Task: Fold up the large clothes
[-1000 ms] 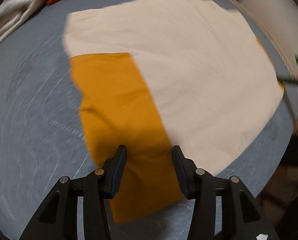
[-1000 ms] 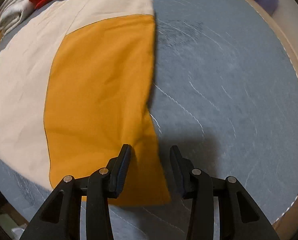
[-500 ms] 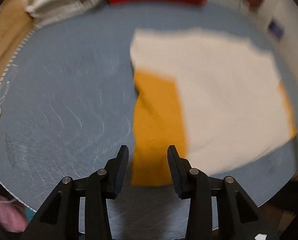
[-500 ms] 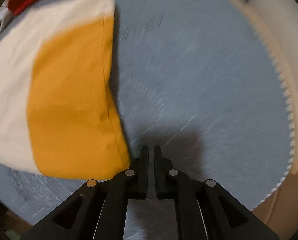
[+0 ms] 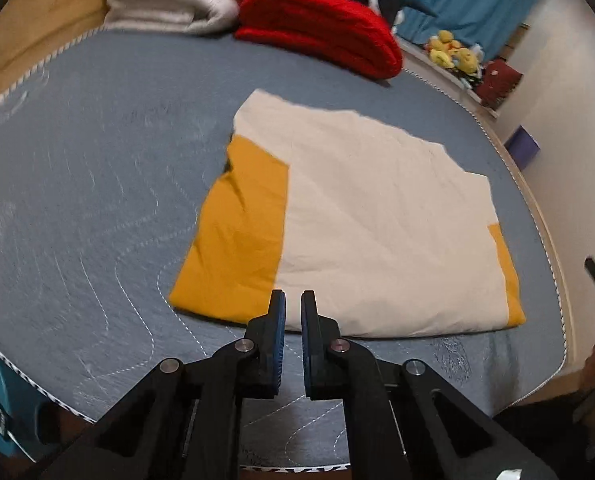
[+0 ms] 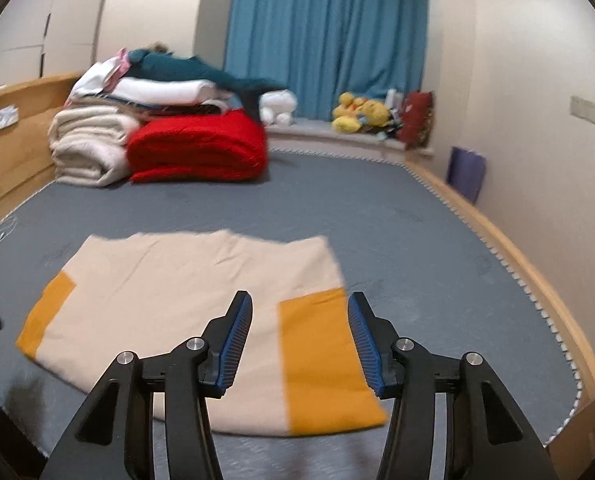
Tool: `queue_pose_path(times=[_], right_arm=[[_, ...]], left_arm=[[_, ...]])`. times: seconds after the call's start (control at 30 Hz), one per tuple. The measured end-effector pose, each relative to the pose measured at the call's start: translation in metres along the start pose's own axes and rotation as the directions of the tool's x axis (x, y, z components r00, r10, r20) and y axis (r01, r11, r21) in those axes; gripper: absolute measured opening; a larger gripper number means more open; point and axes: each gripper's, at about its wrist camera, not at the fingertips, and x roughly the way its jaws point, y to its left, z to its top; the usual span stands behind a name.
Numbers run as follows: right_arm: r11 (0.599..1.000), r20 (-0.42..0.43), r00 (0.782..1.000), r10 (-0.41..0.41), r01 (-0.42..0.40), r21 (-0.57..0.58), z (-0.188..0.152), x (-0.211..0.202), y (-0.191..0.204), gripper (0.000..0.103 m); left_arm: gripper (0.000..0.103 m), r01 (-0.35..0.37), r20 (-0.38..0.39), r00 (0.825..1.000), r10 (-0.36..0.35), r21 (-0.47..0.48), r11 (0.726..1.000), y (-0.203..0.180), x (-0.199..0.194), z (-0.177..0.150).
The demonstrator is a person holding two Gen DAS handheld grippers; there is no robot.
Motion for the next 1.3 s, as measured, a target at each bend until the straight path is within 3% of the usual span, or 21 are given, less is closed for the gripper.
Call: queue_pose_path(times=[0.13,0.2,0.23,0.27,0.33,0.43,0.6,0.77,0.97,1.3], right_arm=[[0.997,-0.076,0.995,0.07,-0.071,-0.013,-0.015,0.022,0.029,0.05],[0.992,-0.156,0.98,0.122,-0.124,-0.003,-0.024,0.039,0.033,0.036],[0.99,-0.199,0.971,0.136,-0.139,0.0,-0.033,0.061,0.023,0.018],[0.989,-0.253,0.956,0.145,-0.15,0.002,-0.045,0.075,0.017,0.012],[0.982,-0.362,0.914,0.184,-0.186,0.03,-0.059,0.1,0.024,0.012],[0.967,-0.46,0.852,0.249,-0.247,0.067,-0.075,0.12,0.032,0.012],[0.953,-0.513,0.81,0.283,-0.296,0.06,-0.087,0.136,0.061,0.013],[0.947,-0.531,0.796,0.289,-0.318,0.039,-0.087,0.139,0.08,0.013],[0.949,-0.554,0.782,0.285,-0.311,0.05,-0.085,0.142,0.082,0.013],[0.954,-0.537,0.802,0.262,-0.298,0.019,-0.082,0.136,0.086,0.013]], left_arm=[[0.006,0.07,-0.113,0.989,-0.093,-0.191,0.979,0.029,0.032,-0.008],[0.02,0.101,-0.17,0.973,-0.159,-0.307,0.946,0.044,0.051,-0.014],[0.024,0.1,-0.196,0.964,-0.18,-0.36,0.928,0.049,0.061,-0.02],[0.027,0.098,-0.205,0.96,-0.189,-0.387,0.917,0.053,0.067,-0.022],[0.028,0.097,-0.207,0.957,-0.202,-0.429,0.898,0.056,0.075,-0.024],[0.033,0.122,-0.168,0.959,-0.23,-0.489,0.864,0.062,0.079,-0.025],[0.037,0.133,-0.11,0.965,-0.238,-0.578,0.805,0.075,0.09,-0.031],[0.041,0.153,-0.066,0.968,-0.243,-0.61,0.778,0.079,0.1,-0.033],[0.042,0.186,0.002,0.972,-0.233,-0.61,0.77,0.076,0.108,-0.028],[0.042,0.217,0.094,0.975,-0.201,-0.589,0.779,0.068,0.119,-0.017]])
